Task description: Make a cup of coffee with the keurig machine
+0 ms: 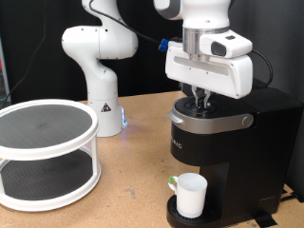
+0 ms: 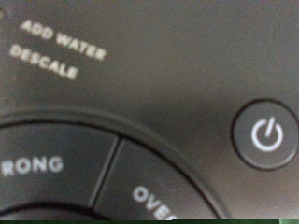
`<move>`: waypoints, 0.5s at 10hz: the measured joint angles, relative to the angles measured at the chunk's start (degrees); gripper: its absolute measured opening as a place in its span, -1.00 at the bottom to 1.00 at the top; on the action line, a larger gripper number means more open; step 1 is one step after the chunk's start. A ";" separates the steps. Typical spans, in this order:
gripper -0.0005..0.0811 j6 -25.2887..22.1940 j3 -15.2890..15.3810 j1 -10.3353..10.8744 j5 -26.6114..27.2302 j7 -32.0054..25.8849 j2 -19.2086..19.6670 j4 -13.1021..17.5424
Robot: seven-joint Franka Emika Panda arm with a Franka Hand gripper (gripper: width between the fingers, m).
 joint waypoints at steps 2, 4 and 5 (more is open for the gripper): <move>-0.98 -3.67 0.28 0.00 -2.54 3.04 1.32 2.04; -0.98 -7.46 0.49 0.01 -4.12 4.59 3.02 4.47; -0.98 -8.40 0.58 0.01 -4.46 4.91 3.58 5.21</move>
